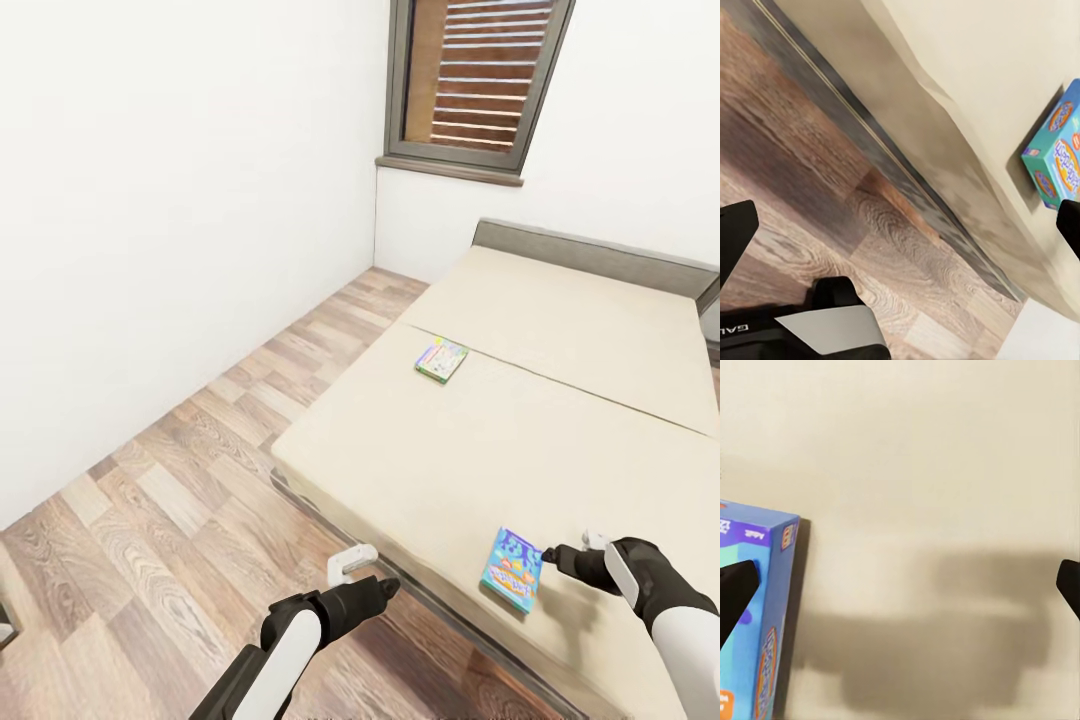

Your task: Put all the toys in the child's room - the three board games (two on the bed and one on the table), the two jigsaw puzzles on the table, and the tennis ball on the table - inside the toy box on the table in the child's room.

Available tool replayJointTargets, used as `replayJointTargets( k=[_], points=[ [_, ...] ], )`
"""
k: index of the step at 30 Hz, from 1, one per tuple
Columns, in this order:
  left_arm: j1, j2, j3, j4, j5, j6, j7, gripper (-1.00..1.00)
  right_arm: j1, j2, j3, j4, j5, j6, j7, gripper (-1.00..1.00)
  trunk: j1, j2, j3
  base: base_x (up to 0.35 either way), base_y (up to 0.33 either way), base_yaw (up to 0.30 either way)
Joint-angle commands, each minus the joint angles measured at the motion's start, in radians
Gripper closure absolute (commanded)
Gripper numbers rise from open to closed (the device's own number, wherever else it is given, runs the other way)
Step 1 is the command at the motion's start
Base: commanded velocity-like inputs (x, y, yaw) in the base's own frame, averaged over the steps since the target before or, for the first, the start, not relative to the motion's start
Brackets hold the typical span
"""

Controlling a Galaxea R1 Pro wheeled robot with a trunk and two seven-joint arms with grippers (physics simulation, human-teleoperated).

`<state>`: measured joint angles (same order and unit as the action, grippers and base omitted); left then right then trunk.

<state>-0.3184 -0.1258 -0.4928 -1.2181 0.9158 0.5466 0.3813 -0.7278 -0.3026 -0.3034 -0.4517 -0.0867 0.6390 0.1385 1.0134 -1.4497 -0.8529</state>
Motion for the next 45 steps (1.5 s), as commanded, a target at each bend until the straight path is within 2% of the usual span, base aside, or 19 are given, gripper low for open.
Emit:
replayJointTargets(
  k=[1,13,29,36,39,45],
  points=[
    [-0.001,0.000,-0.001,-0.001,0.011,0.001,0.010,-1.00,0.001,0.000,-0.004,-0.001,0.018,0.004,-0.001,-1.00,0.012,0.000,-0.002,0.000,0.000,0.000],
    [-0.001,0.000,-0.001,-0.001,0.011,0.001,0.010,-1.00,0.002,0.002,-0.005,-0.006,0.016,-0.018,-0.002,-1.00,0.012,0.000,-0.006,0.000,0.000,0.041],
    [-0.001,0.001,-0.001,-0.001,0.011,0.001,0.010,-1.00,0.003,0.003,-0.004,-0.007,0.016,-0.021,0.004,-1.00,0.012,0.000,-0.006,0.000,0.000,0.246],
    [-0.001,0.001,-0.001,-0.001,0.011,0.001,0.010,-1.00,0.007,0.003,-0.003,-0.008,0.018,-0.021,0.053,-1.00,0.012,0.000,-0.006,0.000,0.000,0.242],
    [0.000,0.001,-0.001,-0.001,0.011,0.001,0.010,-1.00,0.009,0.002,-0.002,-0.009,0.018,-0.021,0.087,-1.00,0.012,0.000,-0.006,0.000,0.000,0.120],
    [0.002,0.001,-0.001,-0.001,0.011,0.001,0.010,-1.00,0.010,0.002,-0.002,-0.010,0.019,-0.020,0.114,-1.00,0.012,0.000,-0.006,0.000,0.000,0.061]
  ],
)
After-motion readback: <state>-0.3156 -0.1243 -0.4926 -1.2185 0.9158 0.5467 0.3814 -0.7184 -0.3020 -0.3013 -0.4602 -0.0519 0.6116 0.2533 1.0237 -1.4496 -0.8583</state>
